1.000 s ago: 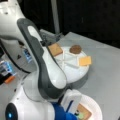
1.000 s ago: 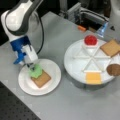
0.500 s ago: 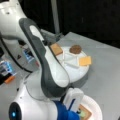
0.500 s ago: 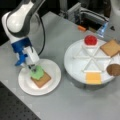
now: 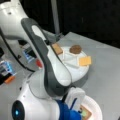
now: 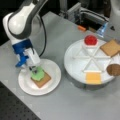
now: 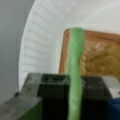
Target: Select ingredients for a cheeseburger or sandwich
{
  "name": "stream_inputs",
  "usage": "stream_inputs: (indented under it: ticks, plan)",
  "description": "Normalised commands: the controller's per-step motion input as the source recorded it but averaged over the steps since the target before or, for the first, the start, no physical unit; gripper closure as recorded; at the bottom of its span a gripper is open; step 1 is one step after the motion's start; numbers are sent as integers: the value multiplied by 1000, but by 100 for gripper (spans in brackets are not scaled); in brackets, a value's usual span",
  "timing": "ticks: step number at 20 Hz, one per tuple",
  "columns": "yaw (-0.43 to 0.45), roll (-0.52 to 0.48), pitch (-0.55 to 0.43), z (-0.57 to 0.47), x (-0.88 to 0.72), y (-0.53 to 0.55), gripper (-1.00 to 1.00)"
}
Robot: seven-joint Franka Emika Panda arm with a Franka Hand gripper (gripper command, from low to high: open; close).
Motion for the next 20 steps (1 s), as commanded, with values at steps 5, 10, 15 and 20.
stream_inputs:
  ticks: [5, 10, 15, 20]
  plan:
    - [-116, 13, -220, -130, -135, 93, 100]
    - [-132, 17, -209, -136, -184, 121, 100]
    - [-142, 8, -219, -130, -215, 141, 100]
    - [-183, -44, -256, -127, -221, 151, 100]
